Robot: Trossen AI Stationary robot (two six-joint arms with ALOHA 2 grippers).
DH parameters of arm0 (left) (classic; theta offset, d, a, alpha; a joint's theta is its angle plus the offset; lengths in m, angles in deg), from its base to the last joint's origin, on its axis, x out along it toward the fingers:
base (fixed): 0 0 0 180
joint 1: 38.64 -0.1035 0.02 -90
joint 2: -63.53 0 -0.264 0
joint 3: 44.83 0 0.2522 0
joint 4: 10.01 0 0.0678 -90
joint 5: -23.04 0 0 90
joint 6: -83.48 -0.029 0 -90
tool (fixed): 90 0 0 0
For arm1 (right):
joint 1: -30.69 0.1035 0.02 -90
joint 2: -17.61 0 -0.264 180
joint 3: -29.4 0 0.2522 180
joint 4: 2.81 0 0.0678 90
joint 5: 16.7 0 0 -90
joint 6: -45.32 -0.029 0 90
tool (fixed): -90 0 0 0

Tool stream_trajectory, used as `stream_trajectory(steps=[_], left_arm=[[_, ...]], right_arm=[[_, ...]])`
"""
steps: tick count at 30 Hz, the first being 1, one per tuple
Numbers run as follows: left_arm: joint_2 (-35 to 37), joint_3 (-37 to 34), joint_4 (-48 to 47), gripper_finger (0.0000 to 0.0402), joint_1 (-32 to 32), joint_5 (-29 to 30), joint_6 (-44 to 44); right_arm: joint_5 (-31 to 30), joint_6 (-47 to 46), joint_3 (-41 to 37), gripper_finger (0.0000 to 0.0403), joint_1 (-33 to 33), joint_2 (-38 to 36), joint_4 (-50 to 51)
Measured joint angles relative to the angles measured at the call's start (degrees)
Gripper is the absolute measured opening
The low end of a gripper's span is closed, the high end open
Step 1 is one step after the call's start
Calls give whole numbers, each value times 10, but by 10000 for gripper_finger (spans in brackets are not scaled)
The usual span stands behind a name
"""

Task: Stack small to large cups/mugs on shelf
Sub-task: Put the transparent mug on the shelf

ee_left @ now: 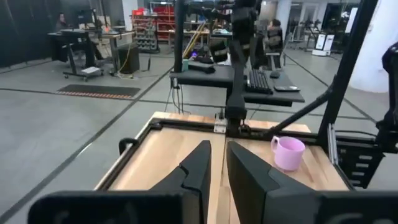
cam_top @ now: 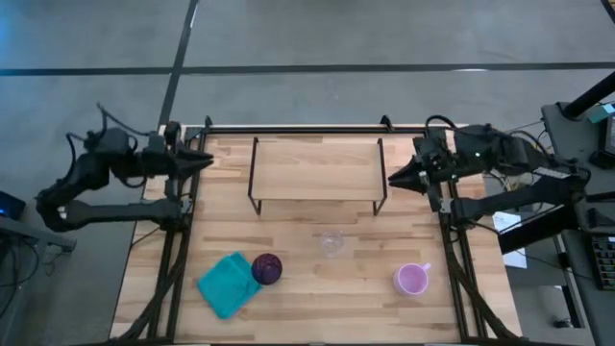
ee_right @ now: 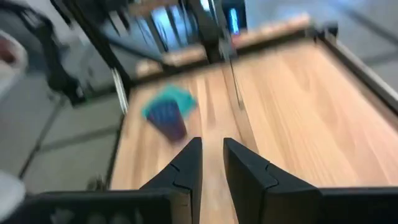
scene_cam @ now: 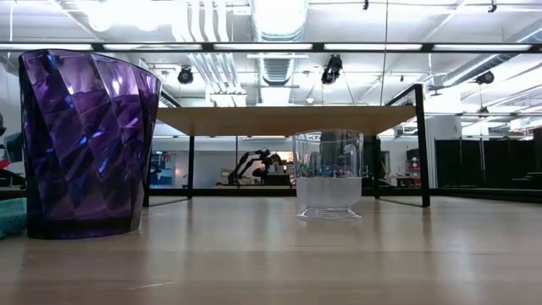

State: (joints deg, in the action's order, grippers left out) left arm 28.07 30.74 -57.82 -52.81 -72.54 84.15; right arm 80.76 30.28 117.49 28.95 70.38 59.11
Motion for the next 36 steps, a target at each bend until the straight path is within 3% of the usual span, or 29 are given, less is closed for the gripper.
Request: stream_trajectory(steps=[5, 10, 17, 23, 31, 36], left_arm=[[-63, 68, 1, 36, 0, 17, -56], [-85, 97, 10, 36, 0, 63, -71], [-123, 102, 62, 36, 0, 67, -71], [-145, 111, 130, 36, 0, 76, -76], [-138, 112, 131, 36, 0, 77, -75], [-132, 110, 125, 36, 0, 77, -75]], right_arm=[[0, -15, 75, 54, 0, 58, 159], [0, -50, 108, 54, 0, 102, 247], [2, -27, 97, 57, 0, 152, 254], [20, 27, 95, 90, 0, 211, 254], [26, 104, 96, 141, 0, 293, 250], [29, 137, 96, 150, 0, 340, 240]])
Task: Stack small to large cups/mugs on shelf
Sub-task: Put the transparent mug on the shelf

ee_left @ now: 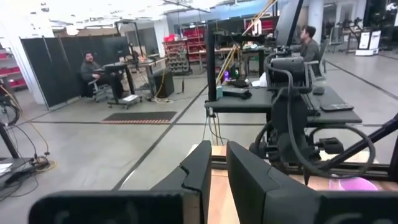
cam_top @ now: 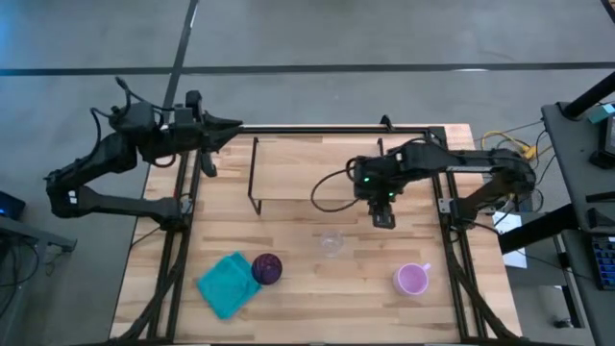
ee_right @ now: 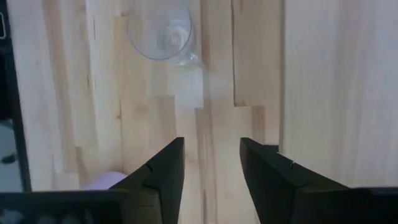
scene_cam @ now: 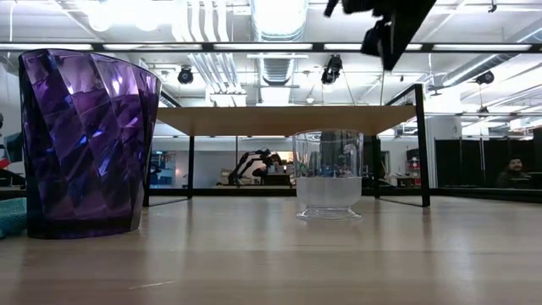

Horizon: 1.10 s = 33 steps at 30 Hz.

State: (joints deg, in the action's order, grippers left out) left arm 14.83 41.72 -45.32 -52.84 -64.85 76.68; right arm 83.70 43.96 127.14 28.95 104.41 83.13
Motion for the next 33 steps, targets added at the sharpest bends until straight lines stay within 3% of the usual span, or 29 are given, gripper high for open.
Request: stream_trajectory(steps=[7, 19, 33], left_arm=[[9, 0, -14, 36, 0, 0, 3], [4, -6, -20, 36, 0, 0, 4], [1, -9, -20, 36, 0, -3, 4]], right_arm=[[6, 62, 0, 135, 10, 42, -68], [9, 146, 1, 121, 48, 31, -225], [23, 94, 1, 122, 69, 44, -203]])
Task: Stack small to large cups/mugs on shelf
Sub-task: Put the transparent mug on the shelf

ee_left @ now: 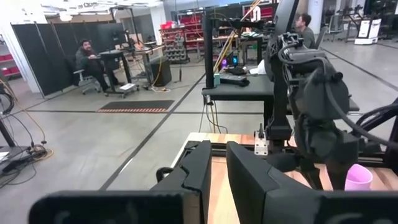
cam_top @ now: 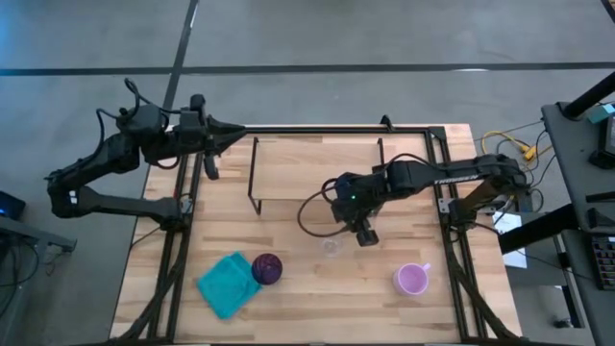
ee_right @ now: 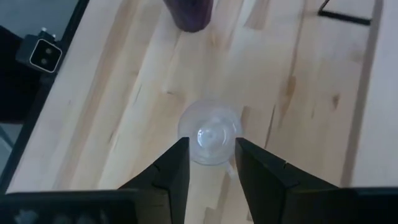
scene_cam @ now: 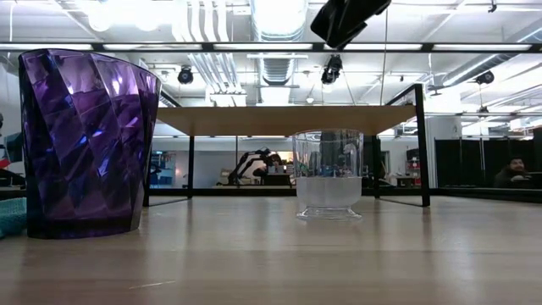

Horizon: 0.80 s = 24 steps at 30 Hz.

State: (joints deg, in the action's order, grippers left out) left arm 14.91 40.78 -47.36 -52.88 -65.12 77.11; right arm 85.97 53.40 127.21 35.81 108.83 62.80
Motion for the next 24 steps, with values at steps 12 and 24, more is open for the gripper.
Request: stream_trajectory(steps=[12, 24], left_arm=[[0, -1, -31, 36, 0, -2, 2], [12, 2, -25, 36, 0, -2, 0]], right_arm=[[24, -55, -1, 118, 23, 45, -4], [25, -113, -1, 123, 81, 114, -72]])
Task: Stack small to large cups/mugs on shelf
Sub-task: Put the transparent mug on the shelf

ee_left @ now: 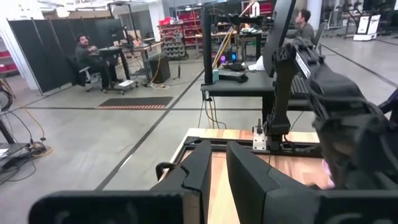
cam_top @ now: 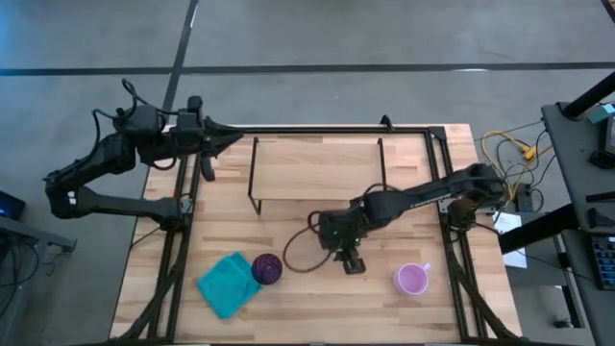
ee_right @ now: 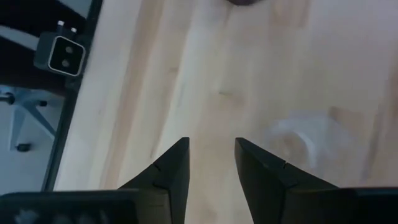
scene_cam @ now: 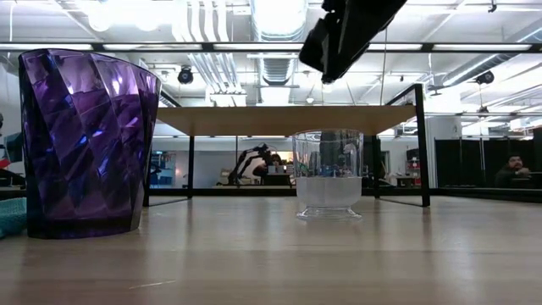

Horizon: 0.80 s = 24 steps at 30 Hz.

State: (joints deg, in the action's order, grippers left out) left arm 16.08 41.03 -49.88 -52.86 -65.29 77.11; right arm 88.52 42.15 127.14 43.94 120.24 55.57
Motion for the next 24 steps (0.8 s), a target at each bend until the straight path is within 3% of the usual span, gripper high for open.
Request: stream_trajectory(steps=[4, 11, 24], left_arm=[[6, -1, -2, 36, 0, 0, 0], [15, 1, 0, 36, 0, 0, 0], [14, -1, 2, 36, 0, 0, 1]], right_arm=[[-9, -12, 0, 121, 5, 19, -24], [-86, -34, 0, 111, -1, 16, -15], [-89, -50, -9, 109, -5, 15, 16]])
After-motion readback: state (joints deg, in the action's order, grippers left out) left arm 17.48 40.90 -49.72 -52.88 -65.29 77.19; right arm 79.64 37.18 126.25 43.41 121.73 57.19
